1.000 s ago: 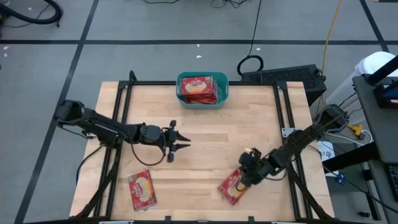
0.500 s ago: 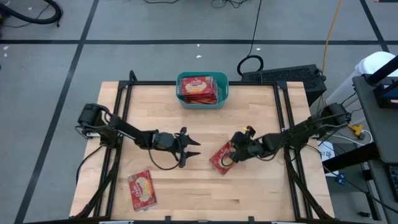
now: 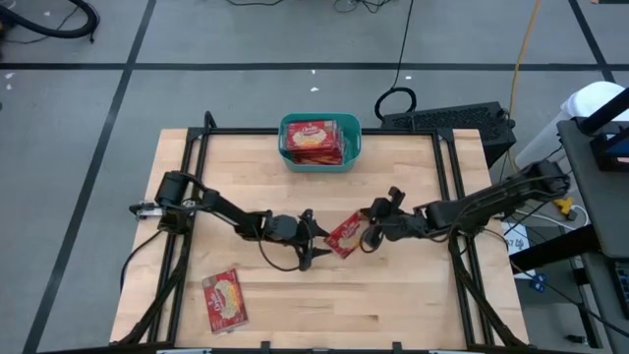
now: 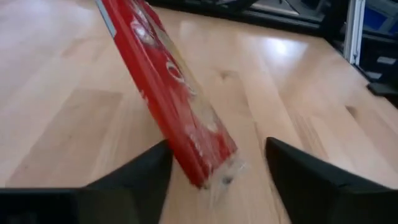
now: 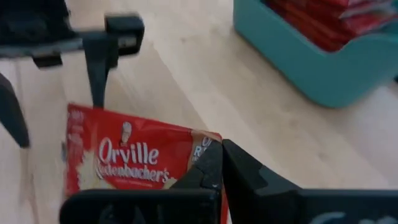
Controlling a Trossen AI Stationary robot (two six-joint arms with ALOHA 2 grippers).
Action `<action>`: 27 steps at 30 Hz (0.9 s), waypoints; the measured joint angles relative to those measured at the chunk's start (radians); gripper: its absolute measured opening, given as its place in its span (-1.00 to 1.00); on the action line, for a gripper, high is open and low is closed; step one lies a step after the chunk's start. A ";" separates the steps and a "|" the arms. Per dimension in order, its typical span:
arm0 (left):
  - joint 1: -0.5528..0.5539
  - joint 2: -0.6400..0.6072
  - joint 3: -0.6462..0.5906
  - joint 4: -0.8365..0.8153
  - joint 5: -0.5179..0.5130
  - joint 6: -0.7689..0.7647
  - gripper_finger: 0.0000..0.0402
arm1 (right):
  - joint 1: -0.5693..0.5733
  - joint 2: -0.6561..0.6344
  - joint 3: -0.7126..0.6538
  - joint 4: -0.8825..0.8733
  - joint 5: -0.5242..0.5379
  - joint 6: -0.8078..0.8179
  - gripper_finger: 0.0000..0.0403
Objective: Sort popcorn bags into baskets
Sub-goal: Put the red popcorn bag into the green bin
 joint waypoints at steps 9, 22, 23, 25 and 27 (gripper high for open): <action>0.054 -0.006 0.007 -0.032 -0.015 0.003 -0.90 | 0.002 -0.056 0.000 0.005 -0.026 -0.063 -1.00; 0.093 -0.317 0.007 -0.469 -0.027 0.333 -0.92 | -0.002 -0.253 0.000 0.006 -0.129 -0.070 -0.45; 0.096 -0.336 0.007 -0.499 -0.029 0.353 -0.90 | -0.007 -0.260 0.000 0.017 -0.124 -0.096 -0.36; 0.101 -0.369 0.007 -0.543 -0.036 0.387 -0.84 | -0.016 -0.264 0.000 0.021 -0.110 -0.138 -0.19; 0.101 -0.399 0.006 -0.583 -0.067 0.414 -0.83 | -0.028 -0.253 0.000 0.036 -0.110 -0.175 -0.02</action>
